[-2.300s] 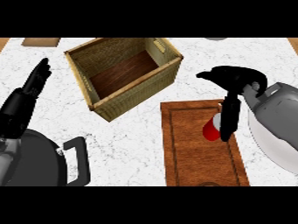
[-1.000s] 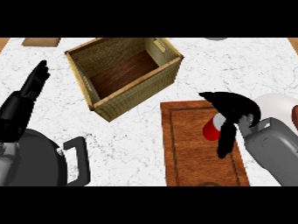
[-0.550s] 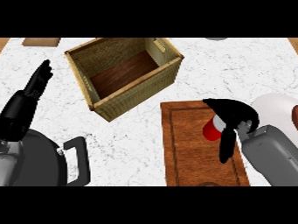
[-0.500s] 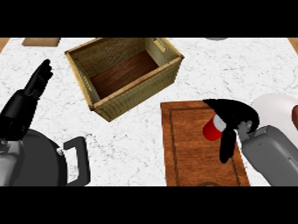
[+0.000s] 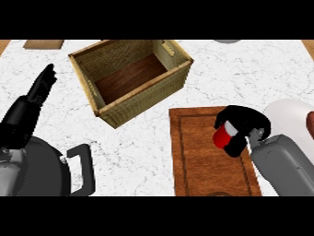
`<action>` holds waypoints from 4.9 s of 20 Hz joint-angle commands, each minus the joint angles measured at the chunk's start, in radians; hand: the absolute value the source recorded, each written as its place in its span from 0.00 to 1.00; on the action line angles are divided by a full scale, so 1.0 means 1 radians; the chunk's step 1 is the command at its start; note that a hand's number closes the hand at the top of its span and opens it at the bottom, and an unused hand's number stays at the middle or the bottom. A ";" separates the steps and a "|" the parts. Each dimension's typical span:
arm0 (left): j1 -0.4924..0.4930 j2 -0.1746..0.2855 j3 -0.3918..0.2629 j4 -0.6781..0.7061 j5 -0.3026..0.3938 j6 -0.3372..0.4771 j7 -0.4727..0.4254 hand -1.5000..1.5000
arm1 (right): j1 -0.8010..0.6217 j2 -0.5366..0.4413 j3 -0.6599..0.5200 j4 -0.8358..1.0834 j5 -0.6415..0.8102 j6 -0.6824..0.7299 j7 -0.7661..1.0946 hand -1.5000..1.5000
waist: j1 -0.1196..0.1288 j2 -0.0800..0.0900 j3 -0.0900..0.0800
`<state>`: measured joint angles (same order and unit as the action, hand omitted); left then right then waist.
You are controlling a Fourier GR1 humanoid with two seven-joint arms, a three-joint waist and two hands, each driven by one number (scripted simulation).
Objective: Pick the can from the cutting board and place it in the basket
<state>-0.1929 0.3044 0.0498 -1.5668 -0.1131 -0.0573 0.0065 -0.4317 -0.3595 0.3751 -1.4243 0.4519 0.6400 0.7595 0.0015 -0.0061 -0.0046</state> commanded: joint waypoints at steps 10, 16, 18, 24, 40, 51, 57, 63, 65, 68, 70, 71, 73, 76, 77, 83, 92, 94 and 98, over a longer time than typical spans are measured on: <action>0.015 0.004 0.048 -0.002 0.002 -0.023 0.008 0.50 | 0.068 0.123 -0.047 -0.022 0.229 -0.174 0.241 1.00 | -0.037 -0.006 0.002; 0.049 -0.005 0.053 0.023 -0.026 0.009 -0.013 0.50 | 0.179 0.195 -0.057 -0.184 0.436 -0.365 0.555 1.00 | -0.083 -0.018 -0.002; 0.041 0.021 0.064 -0.002 -0.005 -0.022 -0.003 0.50 | 0.211 0.223 -0.017 -0.245 0.531 -0.380 0.624 1.00 | -0.061 -0.019 -0.001; 0.000 0.005 0.063 0.009 -0.005 -0.008 0.017 0.50 | 0.177 0.236 0.000 -0.483 0.805 -0.388 0.688 1.00 | -0.066 -0.019 -0.001; -0.018 -0.011 0.019 0.004 0.000 -0.054 -0.001 0.50 | -0.618 0.359 -0.083 -0.520 0.916 -0.285 0.688 1.00 | 0.041 -0.002 -0.001; -0.097 -0.017 -0.006 0.044 -0.030 -0.052 0.015 0.50 | -1.023 0.359 -0.345 -0.029 0.710 -0.363 0.645 1.00 | 0.072 0.012 -0.002; -0.094 -0.031 -0.010 0.041 -0.020 -0.056 0.015 0.50 | -1.141 0.359 -0.436 0.229 0.676 -0.457 0.663 1.00 | 0.084 0.014 -0.001; -0.120 -0.025 -0.003 0.061 -0.029 -0.053 -0.010 0.50 | -1.226 0.359 -0.546 0.468 0.607 -0.530 0.633 1.00 | 0.086 0.023 -0.002; -0.068 -0.046 -0.014 0.055 -0.037 -0.038 -0.031 0.50 | -1.234 0.359 -0.551 0.519 0.600 -0.520 0.672 1.00 | 0.084 0.015 -0.001; -0.094 -0.046 -0.013 0.063 -0.042 -0.032 -0.007 0.50 | -1.259 0.359 -0.551 0.651 0.616 -0.461 0.656 1.00 | 0.070 0.016 -0.001; -0.060 -0.043 -0.018 0.044 -0.048 -0.033 -0.022 0.50 | -1.297 0.359 -0.561 0.712 0.643 -0.415 0.678 1.00 | 0.067 0.011 -0.002; -0.085 -0.044 -0.005 0.059 -0.031 -0.039 -0.009 0.50 | -1.300 0.359 -0.541 0.739 0.628 -0.403 0.682 1.00 | 0.061 0.010 -0.002; -0.070 -0.038 0.003 0.060 -0.031 -0.039 -0.017 0.50 | -1.351 0.359 -0.557 0.792 0.626 -0.375 0.685 1.00 | 0.058 0.008 -0.001; -0.058 -0.017 0.028 0.070 -0.017 -0.053 -0.047 0.50 | -1.365 0.359 -0.566 0.863 0.594 -0.334 0.635 1.00 | 0.047 0.008 0.000; -0.065 -0.041 0.001 0.047 -0.029 -0.041 0.001 0.50 | -1.399 0.359 -0.570 0.881 0.567 -0.336 0.664 1.00 | 0.053 0.004 0.001; -0.072 -0.022 0.020 0.043 -0.030 -0.045 -0.008 0.50 | -1.436 0.359 -0.640 0.977 0.484 -0.497 0.614 0.00 | 0.054 0.011 0.001; -0.043 -0.036 0.016 0.035 -0.030 -0.041 -0.009 0.50 | -1.436 0.322 -0.668 0.886 0.584 -0.855 0.535 0.00 | 0.034 0.011 0.002; -0.049 -0.026 0.028 0.034 -0.038 -0.031 0.010 0.50 | -1.433 0.311 -0.652 0.852 0.644 -0.930 0.561 0.00 | 0.019 0.004 0.003; -0.072 -0.016 0.041 0.038 -0.027 -0.038 0.023 0.50 | -1.413 0.275 -0.666 0.805 0.725 -1.030 0.601 0.00 | -0.001 0.003 0.003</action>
<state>-0.2530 0.2806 0.0785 -1.5350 -0.1431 -0.0967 0.0141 -1.8483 -0.0645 -0.2849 -0.5719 1.1135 -0.1848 1.1601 0.0195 -0.0006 -0.0022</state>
